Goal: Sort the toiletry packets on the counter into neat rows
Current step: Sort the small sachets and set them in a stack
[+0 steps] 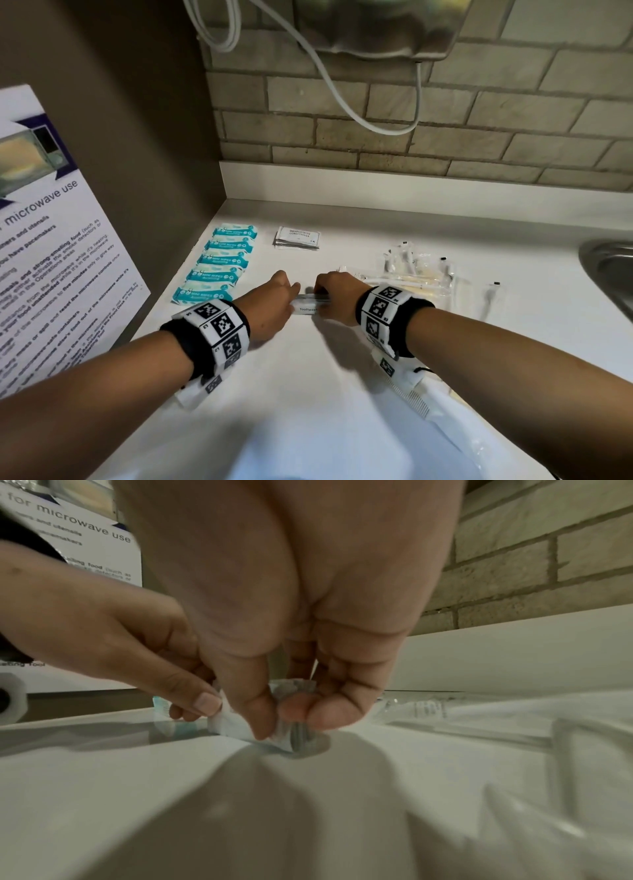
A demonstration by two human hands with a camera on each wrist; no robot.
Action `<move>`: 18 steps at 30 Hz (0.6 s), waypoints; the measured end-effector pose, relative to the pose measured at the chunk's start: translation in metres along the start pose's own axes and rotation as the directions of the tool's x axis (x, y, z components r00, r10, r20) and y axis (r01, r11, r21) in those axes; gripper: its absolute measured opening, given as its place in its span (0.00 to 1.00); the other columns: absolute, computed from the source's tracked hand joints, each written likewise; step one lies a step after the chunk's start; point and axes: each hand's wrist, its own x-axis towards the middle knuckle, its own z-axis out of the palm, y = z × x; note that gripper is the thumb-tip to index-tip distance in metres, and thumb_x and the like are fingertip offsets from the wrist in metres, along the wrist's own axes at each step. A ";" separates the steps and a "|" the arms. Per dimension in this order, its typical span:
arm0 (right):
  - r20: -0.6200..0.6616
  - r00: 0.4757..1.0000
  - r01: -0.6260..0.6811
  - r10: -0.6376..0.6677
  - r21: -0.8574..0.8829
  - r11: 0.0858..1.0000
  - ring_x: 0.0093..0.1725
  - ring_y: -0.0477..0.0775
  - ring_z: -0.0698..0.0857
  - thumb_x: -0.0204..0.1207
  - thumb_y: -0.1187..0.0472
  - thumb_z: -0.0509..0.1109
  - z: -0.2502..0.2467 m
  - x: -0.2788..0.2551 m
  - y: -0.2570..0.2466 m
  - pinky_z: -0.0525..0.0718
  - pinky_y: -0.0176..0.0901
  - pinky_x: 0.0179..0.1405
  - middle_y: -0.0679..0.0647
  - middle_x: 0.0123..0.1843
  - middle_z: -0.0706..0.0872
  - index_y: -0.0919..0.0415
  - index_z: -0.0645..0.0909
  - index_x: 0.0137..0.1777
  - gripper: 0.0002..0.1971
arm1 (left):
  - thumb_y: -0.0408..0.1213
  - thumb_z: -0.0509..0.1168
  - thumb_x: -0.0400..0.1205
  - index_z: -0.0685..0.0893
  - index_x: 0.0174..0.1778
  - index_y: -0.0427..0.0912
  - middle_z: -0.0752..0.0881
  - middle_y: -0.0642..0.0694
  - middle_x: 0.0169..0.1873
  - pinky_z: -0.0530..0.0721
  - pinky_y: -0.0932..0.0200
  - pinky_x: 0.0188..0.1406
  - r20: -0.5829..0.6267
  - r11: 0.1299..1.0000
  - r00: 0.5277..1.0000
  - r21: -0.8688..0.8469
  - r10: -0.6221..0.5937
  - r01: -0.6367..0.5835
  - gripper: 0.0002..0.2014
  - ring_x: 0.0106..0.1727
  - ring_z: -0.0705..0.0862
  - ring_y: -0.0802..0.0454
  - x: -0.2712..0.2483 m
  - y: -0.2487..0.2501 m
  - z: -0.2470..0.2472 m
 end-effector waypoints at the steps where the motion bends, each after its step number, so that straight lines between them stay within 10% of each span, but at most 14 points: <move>1: 0.008 1.000 -0.012 0.012 -0.001 1.000 0.55 0.61 0.84 0.75 0.61 0.67 -0.001 0.001 -0.001 0.74 0.40 0.45 0.60 0.55 0.86 0.63 0.80 0.55 0.10 | 0.36 0.55 0.88 0.71 0.68 0.39 0.71 0.56 0.46 0.71 0.70 0.38 0.005 1.000 1.000 0.022 0.005 -0.005 0.14 0.36 0.75 0.65 0.000 0.001 -0.001; 18: 0.079 0.980 -0.197 0.185 0.203 0.959 0.46 0.51 0.78 0.69 0.63 0.79 -0.018 0.014 -0.003 0.72 0.35 0.44 0.51 0.47 0.84 0.61 0.86 0.58 0.16 | 0.40 0.52 0.89 0.70 0.79 0.40 0.75 0.45 0.63 0.73 0.59 0.68 0.033 0.995 0.999 0.099 0.008 -0.011 0.21 0.63 0.79 0.48 0.005 -0.005 -0.020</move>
